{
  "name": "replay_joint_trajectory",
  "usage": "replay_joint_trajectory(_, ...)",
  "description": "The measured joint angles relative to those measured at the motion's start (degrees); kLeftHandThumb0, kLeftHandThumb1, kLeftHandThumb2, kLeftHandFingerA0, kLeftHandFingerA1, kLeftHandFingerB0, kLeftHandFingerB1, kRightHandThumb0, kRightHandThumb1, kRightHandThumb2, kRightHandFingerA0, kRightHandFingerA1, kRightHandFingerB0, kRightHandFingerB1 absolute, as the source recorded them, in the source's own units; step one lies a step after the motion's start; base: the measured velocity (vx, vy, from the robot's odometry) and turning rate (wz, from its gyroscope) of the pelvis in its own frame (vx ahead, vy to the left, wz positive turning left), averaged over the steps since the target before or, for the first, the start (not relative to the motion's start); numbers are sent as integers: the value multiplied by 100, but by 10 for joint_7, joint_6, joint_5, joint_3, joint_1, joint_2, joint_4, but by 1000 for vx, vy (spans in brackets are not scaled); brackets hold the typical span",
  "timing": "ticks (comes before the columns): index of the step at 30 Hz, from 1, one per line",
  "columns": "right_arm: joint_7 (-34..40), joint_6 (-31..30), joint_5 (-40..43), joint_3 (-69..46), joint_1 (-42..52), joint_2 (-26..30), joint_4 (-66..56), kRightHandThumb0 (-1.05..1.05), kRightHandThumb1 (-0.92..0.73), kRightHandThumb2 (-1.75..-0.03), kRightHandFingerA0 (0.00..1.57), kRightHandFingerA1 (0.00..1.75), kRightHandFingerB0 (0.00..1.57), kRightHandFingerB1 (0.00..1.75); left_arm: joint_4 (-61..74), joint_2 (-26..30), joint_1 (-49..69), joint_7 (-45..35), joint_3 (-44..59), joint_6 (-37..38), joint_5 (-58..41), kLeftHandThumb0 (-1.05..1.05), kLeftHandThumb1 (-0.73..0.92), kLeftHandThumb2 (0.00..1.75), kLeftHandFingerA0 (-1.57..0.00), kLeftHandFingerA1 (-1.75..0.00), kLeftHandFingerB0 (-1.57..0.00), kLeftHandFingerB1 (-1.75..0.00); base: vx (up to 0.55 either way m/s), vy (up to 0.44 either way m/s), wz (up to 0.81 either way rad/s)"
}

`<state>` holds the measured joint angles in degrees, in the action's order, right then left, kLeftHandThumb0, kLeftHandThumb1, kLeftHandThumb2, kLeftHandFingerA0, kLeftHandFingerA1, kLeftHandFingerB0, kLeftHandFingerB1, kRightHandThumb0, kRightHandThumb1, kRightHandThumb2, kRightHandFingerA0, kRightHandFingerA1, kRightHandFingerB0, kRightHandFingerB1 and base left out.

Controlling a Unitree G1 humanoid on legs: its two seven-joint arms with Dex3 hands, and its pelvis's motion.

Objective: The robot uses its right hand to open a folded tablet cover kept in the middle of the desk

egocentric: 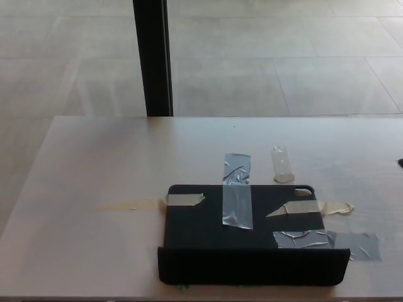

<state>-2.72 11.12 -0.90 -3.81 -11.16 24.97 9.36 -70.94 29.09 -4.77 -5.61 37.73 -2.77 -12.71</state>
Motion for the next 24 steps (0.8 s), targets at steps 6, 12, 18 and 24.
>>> replay_joint_trajectory(6,-1,0,-48,86,-6,0,-6,-88,-91,-68,36,47,23,28,0,0,-1,0,0,0,0,-77,84,65,-73,-80,-50,-65,0,0,0)
replay_joint_trajectory(12,-7,0,-93,168,-30,0,-5,-91,-92,-74,36,57,19,34,0,0,-2,0,0,0,0,-77,86,64,-65,-75,-51,-64,0,0,0)
replay_joint_trajectory(18,-15,-2,-142,251,-74,-2,6,-88,-92,-71,38,57,24,33,0,0,-3,0,0,0,0,-77,87,66,-62,-74,-51,-63,0,0,0)
replay_joint_trajectory(24,-24,-4,-189,323,-123,-5,31,-94,-71,-89,45,67,23,45,0,0,-7,-1,0,0,0,-76,86,64,-64,-76,-52,-65,0,0,0)
